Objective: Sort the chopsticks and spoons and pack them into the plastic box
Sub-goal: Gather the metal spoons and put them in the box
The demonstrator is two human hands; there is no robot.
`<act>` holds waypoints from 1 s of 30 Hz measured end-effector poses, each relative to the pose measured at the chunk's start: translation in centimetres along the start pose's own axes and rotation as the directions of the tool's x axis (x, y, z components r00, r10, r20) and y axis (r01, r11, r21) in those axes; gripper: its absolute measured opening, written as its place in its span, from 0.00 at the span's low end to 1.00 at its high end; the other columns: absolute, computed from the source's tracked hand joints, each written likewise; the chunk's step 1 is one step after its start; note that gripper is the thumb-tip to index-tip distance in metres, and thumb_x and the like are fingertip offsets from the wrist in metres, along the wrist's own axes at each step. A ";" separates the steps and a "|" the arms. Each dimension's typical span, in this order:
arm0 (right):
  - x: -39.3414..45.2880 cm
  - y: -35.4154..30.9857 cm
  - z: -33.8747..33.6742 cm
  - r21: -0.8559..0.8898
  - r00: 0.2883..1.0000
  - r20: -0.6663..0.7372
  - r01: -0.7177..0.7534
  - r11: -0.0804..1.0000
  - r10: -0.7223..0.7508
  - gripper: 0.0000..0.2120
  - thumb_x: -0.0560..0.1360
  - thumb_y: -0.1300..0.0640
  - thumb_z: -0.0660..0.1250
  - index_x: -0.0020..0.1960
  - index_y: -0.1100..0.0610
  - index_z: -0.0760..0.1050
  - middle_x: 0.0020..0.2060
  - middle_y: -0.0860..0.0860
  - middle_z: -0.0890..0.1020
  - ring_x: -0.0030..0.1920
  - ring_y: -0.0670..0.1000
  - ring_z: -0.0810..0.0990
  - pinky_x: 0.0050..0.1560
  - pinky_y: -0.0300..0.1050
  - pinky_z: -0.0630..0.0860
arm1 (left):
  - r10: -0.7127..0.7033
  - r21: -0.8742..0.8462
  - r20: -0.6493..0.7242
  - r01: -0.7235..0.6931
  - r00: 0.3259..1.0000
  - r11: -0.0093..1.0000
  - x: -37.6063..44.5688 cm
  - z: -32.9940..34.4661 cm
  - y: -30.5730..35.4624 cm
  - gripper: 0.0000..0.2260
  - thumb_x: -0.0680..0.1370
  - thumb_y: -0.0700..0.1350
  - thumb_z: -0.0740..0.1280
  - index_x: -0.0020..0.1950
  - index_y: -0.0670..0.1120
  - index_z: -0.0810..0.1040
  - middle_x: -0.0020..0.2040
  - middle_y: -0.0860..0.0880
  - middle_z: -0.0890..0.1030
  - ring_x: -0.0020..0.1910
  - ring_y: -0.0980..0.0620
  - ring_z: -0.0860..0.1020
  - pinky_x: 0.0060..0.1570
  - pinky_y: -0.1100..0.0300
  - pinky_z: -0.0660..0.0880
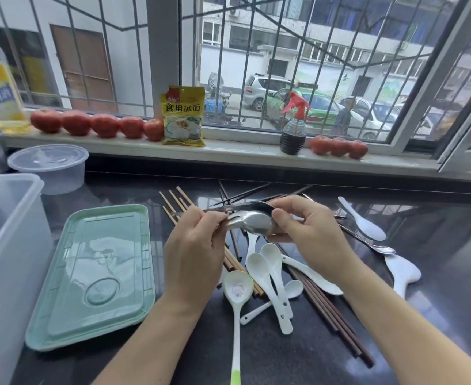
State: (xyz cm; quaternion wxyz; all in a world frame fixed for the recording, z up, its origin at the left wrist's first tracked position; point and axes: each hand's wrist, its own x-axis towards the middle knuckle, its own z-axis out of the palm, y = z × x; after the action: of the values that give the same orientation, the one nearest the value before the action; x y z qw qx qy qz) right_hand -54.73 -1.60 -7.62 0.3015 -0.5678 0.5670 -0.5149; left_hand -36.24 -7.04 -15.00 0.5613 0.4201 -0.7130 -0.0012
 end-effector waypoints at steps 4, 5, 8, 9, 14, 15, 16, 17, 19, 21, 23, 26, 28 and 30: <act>0.1 -0.2 0.1 0.080 0.997 0.021 -0.082 0.993 0.081 0.06 0.81 0.65 0.67 0.52 0.59 0.82 0.46 0.58 0.86 0.45 0.55 0.87 0.48 0.48 0.84 | 0.050 0.144 -0.034 -0.045 0.998 0.989 0.1 0.3 -0.3 0.05 0.80 0.45 0.69 0.48 0.45 0.83 0.42 0.50 0.75 0.50 0.45 0.72 0.53 0.48 0.67; 0.2 -0.3 0.1 0.082 0.996 0.028 -0.091 0.993 0.089 0.07 0.81 0.65 0.67 0.52 0.58 0.82 0.46 0.58 0.86 0.45 0.54 0.87 0.48 0.47 0.84 | 0.055 0.145 -0.023 -0.051 0.998 0.988 0.1 0.5 -0.3 0.05 0.80 0.44 0.68 0.47 0.45 0.82 0.42 0.49 0.74 0.50 0.45 0.71 0.54 0.47 0.67; 0.4 -0.7 0.2 0.064 0.993 0.058 -0.104 0.993 0.100 0.09 0.81 0.65 0.66 0.54 0.56 0.83 0.45 0.58 0.87 0.45 0.53 0.87 0.48 0.45 0.84 | 0.027 0.147 0.042 -0.033 0.999 0.989 0.2 1.0 -0.5 0.06 0.80 0.38 0.68 0.44 0.44 0.78 0.42 0.48 0.72 0.47 0.45 0.70 0.57 0.44 0.70; 0.5 -0.9 0.3 0.055 0.992 0.069 -0.105 0.993 0.101 0.09 0.81 0.66 0.66 0.55 0.57 0.83 0.45 0.58 0.87 0.46 0.54 0.87 0.49 0.45 0.84 | 0.010 0.152 0.057 -0.019 0.998 0.988 0.3 1.1 -0.6 0.06 0.80 0.36 0.68 0.43 0.43 0.76 0.41 0.48 0.71 0.47 0.45 0.70 0.58 0.42 0.71; 0.8 -1.4 0.5 0.062 0.988 0.094 -0.128 0.990 0.122 0.09 0.81 0.67 0.64 0.57 0.60 0.81 0.46 0.60 0.87 0.46 0.56 0.87 0.46 0.42 0.84 | -0.060 0.209 0.074 0.044 0.995 0.977 0.3 1.1 -0.4 0.10 0.74 0.29 0.68 0.44 0.43 0.74 0.50 0.43 0.69 0.54 0.39 0.70 0.61 0.37 0.69; 0.8 -1.3 0.5 0.069 0.987 0.095 -0.135 0.989 0.128 0.10 0.82 0.67 0.63 0.57 0.60 0.81 0.46 0.60 0.87 0.45 0.55 0.87 0.45 0.41 0.83 | -0.067 0.214 0.079 0.048 0.995 0.976 0.2 1.1 -0.2 0.10 0.73 0.29 0.68 0.45 0.43 0.74 0.54 0.41 0.69 0.59 0.37 0.69 0.64 0.35 0.68; 0.8 -1.2 0.5 0.071 0.986 0.097 -0.141 0.987 0.134 0.10 0.81 0.67 0.63 0.57 0.60 0.81 0.45 0.59 0.87 0.43 0.54 0.87 0.44 0.40 0.83 | -0.065 0.219 0.087 0.044 0.994 0.975 0.2 1.1 -0.1 0.11 0.73 0.28 0.68 0.45 0.43 0.74 0.59 0.39 0.68 0.65 0.36 0.67 0.67 0.33 0.65; 0.9 -1.1 0.6 0.067 0.986 0.093 -0.146 0.987 0.140 0.10 0.81 0.67 0.63 0.57 0.60 0.81 0.44 0.59 0.87 0.42 0.53 0.87 0.44 0.40 0.82 | -0.054 0.228 0.100 0.030 0.993 0.973 0.1 1.2 -0.1 0.11 0.72 0.27 0.67 0.46 0.43 0.74 0.64 0.38 0.67 0.70 0.35 0.64 0.72 0.32 0.61; 0.8 -0.8 0.6 0.051 0.985 0.079 -0.157 0.986 0.153 0.10 0.81 0.67 0.64 0.56 0.59 0.81 0.42 0.58 0.87 0.41 0.52 0.87 0.46 0.42 0.83 | -0.033 0.249 0.141 -0.003 0.989 0.969 0.0 1.2 -0.2 0.12 0.72 0.27 0.64 0.47 0.43 0.73 0.70 0.37 0.66 0.76 0.34 0.60 0.78 0.34 0.50; 0.8 -0.6 0.6 0.008 0.985 0.074 -0.158 0.987 0.157 0.10 0.81 0.66 0.64 0.56 0.58 0.82 0.42 0.56 0.88 0.42 0.52 0.87 0.50 0.47 0.84 | -0.033 0.230 0.207 -0.016 0.978 0.973 0.1 1.3 -0.3 0.13 0.72 0.27 0.62 0.47 0.45 0.72 0.67 0.40 0.72 0.72 0.37 0.68 0.78 0.39 0.51; 1.0 -0.4 0.5 -0.059 0.984 0.082 -0.152 0.987 0.157 0.10 0.81 0.65 0.64 0.56 0.56 0.83 0.44 0.55 0.88 0.46 0.56 0.86 0.55 0.53 0.83 | -0.055 0.166 0.283 0.007 0.958 0.986 0.0 1.1 -0.2 0.13 0.75 0.29 0.61 0.46 0.47 0.68 0.51 0.47 0.78 0.51 0.43 0.78 0.61 0.44 0.73; 1.5 -0.6 0.5 -0.105 0.986 0.096 -0.128 0.986 0.138 0.11 0.83 0.60 0.63 0.60 0.52 0.82 0.48 0.55 0.87 0.53 0.61 0.83 0.58 0.55 0.80 | -0.114 0.152 0.367 0.061 0.923 0.987 -0.2 1.0 0.0 0.12 0.81 0.35 0.58 0.46 0.51 0.61 0.36 0.52 0.73 0.33 0.46 0.72 0.32 0.52 0.67; 1.4 -0.7 0.5 -0.142 0.984 0.159 -0.058 0.988 0.080 0.15 0.82 0.53 0.65 0.68 0.46 0.77 0.53 0.51 0.85 0.53 0.54 0.84 0.60 0.51 0.80 | -0.154 0.114 0.382 0.119 0.911 0.986 -0.2 0.9 0.1 0.11 0.83 0.38 0.58 0.46 0.52 0.61 0.37 0.53 0.73 0.33 0.47 0.72 0.32 0.50 0.69; 1.0 -0.5 0.4 -0.331 0.954 0.287 0.187 0.925 -0.090 0.29 0.77 0.50 0.73 0.75 0.40 0.68 0.64 0.44 0.76 0.55 0.45 0.80 0.58 0.42 0.79 | -0.211 0.023 0.393 0.220 0.895 0.975 0.0 0.5 0.2 0.09 0.85 0.42 0.56 0.46 0.52 0.62 0.38 0.52 0.75 0.35 0.46 0.73 0.36 0.46 0.72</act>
State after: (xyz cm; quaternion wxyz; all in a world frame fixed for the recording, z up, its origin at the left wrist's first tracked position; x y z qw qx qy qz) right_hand -54.32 -2.54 -7.07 0.2301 -0.7160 0.5627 -0.3432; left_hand -36.80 -7.16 -15.09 0.4076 0.4815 -0.7601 -0.1556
